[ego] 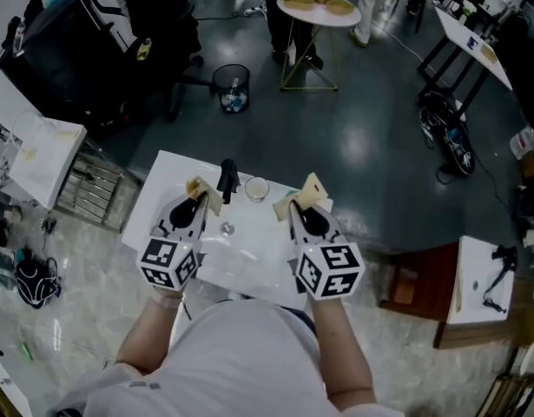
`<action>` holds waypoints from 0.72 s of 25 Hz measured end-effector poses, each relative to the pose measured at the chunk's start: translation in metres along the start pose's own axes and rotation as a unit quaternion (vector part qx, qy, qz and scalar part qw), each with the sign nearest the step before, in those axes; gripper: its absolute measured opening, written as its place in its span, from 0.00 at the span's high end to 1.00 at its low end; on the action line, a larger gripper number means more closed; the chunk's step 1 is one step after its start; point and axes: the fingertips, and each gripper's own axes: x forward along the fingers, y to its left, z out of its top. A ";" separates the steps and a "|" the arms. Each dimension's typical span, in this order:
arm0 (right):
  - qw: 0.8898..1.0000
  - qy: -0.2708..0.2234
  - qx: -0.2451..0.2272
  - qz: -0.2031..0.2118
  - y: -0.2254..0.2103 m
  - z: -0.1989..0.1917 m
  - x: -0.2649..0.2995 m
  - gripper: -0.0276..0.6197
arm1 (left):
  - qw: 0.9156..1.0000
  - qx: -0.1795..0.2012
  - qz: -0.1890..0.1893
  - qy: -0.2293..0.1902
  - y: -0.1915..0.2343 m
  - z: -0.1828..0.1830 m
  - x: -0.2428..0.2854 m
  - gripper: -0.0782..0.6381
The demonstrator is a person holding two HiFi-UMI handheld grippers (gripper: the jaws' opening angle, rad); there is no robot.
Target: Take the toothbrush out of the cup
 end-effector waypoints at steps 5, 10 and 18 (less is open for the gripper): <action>1.000 0.004 -0.011 0.025 0.020 0.003 0.016 0.88 | 1.000 -0.012 0.027 -0.008 0.022 0.001 -0.022 0.84; 0.999 0.010 -0.020 0.048 0.041 0.004 0.029 0.88 | 0.998 -0.023 0.051 -0.009 0.042 -0.002 -0.038 0.84; 0.997 0.017 -0.025 0.065 0.057 -0.006 0.036 0.88 | 0.997 -0.033 0.075 -0.010 0.056 -0.015 -0.056 0.84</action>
